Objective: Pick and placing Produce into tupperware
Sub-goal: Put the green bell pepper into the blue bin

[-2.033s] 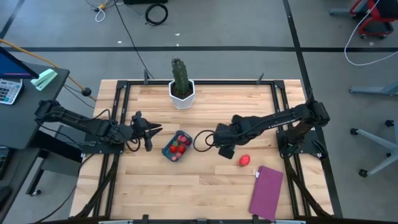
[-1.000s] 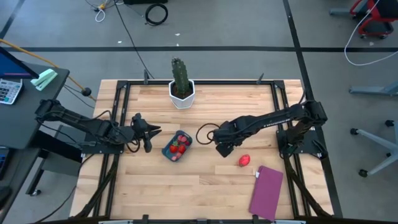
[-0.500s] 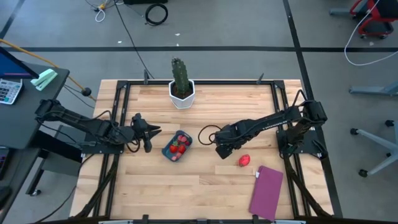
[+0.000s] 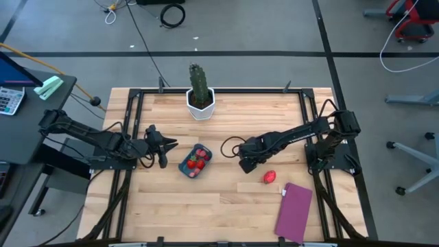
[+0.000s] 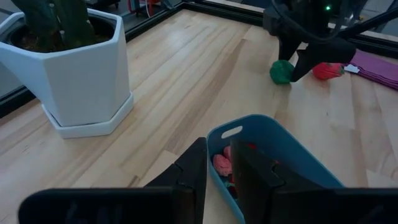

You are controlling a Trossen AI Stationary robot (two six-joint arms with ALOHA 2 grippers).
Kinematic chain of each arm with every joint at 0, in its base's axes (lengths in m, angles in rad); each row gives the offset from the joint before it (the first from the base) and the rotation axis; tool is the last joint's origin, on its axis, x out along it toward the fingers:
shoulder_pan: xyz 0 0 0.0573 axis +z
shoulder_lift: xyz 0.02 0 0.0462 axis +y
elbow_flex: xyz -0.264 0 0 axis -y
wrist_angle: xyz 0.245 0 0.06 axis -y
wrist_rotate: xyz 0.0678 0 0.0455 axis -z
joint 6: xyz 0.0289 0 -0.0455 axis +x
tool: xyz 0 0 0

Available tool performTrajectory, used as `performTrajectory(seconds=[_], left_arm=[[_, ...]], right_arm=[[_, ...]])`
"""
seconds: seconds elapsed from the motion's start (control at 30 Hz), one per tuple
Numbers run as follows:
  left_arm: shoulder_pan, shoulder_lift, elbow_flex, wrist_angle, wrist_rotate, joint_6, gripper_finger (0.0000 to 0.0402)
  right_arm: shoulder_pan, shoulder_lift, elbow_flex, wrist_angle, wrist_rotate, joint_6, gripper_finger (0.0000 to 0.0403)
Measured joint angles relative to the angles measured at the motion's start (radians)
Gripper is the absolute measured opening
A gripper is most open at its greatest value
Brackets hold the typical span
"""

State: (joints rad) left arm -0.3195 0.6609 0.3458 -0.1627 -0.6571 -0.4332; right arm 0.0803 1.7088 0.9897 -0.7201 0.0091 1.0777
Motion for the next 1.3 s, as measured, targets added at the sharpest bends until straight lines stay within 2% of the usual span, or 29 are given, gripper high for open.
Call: performTrajectory(seconds=[0.43, 0.67, 1.1, 1.3], left_arm=[[0.000, 0.000, 0.000, 0.000, 0.000, 0.001, 0.0078], [0.000, 0.000, 0.000, 0.000, 0.000, 0.001, 0.0075], [0.000, 0.000, 0.000, 0.000, 0.000, 0.001, 0.0077], [0.000, 0.000, 0.000, 0.000, 0.000, 0.001, 0.0072]], right_arm=[[0.000, 0.000, 0.000, 0.023, 0.002, -0.114, 0.0265], [0.000, 0.000, 0.000, 0.029, 0.044, -0.213, 0.0265], [0.000, -0.002, 0.000, 0.042, 0.020, -0.215, 0.0230], [0.000, -0.002, 0.000, 0.042, 0.019, -0.214, 0.0226]])
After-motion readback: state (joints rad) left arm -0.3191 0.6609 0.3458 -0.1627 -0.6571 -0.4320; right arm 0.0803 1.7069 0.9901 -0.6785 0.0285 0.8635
